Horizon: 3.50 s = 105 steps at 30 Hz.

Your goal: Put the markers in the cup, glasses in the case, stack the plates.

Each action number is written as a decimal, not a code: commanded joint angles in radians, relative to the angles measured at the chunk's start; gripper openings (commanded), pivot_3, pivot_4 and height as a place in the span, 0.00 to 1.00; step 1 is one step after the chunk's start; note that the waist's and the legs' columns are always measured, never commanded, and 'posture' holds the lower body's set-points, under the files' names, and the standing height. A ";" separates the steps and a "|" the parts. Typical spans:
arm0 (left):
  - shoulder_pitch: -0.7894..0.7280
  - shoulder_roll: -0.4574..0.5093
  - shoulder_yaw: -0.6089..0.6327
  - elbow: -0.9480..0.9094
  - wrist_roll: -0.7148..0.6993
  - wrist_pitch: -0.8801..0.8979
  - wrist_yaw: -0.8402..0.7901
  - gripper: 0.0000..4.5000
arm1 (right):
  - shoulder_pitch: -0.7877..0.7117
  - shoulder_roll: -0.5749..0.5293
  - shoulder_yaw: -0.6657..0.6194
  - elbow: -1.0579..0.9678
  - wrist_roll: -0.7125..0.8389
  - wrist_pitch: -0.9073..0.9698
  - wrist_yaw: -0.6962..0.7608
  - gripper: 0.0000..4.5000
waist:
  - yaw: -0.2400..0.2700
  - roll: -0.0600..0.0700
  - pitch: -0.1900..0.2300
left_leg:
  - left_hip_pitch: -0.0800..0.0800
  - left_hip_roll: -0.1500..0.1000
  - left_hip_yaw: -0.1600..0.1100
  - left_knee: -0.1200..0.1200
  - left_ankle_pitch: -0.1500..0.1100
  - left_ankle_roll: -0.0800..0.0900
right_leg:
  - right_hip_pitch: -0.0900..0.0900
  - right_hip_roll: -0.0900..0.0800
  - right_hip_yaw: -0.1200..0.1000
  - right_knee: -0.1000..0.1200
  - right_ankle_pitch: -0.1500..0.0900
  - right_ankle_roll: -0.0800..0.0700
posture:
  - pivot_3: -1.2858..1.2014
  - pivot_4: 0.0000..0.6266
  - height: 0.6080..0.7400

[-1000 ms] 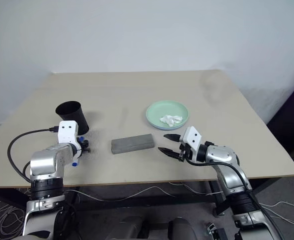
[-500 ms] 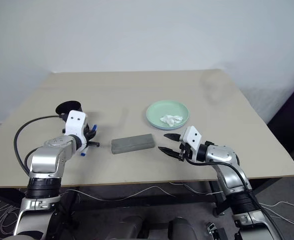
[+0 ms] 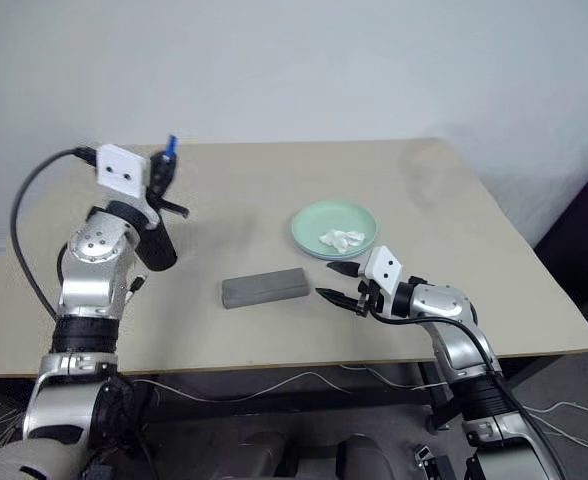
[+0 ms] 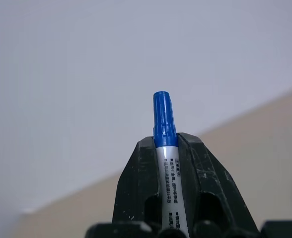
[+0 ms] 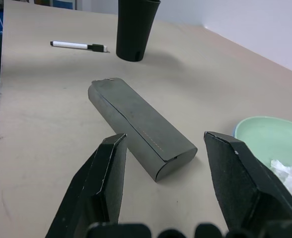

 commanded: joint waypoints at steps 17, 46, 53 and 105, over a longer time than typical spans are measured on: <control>-0.245 0.011 -0.023 0.631 0.095 -0.415 0.157 0.32 | 0.005 -0.017 -0.030 -0.055 0.010 0.002 -0.020 0.60 | 0.001 -0.001 0.000 | 0.000 0.000 0.001 0.002 0.000 0.000 | 0.001 -0.001 -0.007 0.000 0.001 0.002 | 0.52 0.00 0.98; -0.051 0.032 -0.017 0.089 -0.229 -0.008 -0.316 0.77 | -0.031 -0.010 -0.018 -0.042 0.009 0.006 -0.006 0.60 | -0.002 -0.001 0.000 | 0.000 0.000 0.000 0.003 0.000 0.000 | 0.002 -0.001 -0.008 0.001 0.001 0.002 | 0.52 0.00 0.98; 0.182 0.211 -0.032 -0.314 -0.301 0.455 -0.447 0.77 | -0.052 -0.017 -0.023 -0.031 0.020 0.003 0.021 0.60 | -0.013 0.000 0.000 | 0.001 0.000 0.000 0.001 0.000 0.000 | 0.000 0.001 0.000 0.002 0.001 0.001 | 0.52 0.00 0.98; 0.121 0.292 -0.149 0.211 -0.070 0.655 -0.431 0.33 | -0.030 -0.003 -0.018 -0.095 0.101 0.102 0.056 0.60 | -0.001 0.000 0.000 | 0.001 0.000 0.000 -0.007 0.000 0.000 | -0.002 -0.001 0.001 0.001 -0.002 -0.003 | 0.52 0.00 0.98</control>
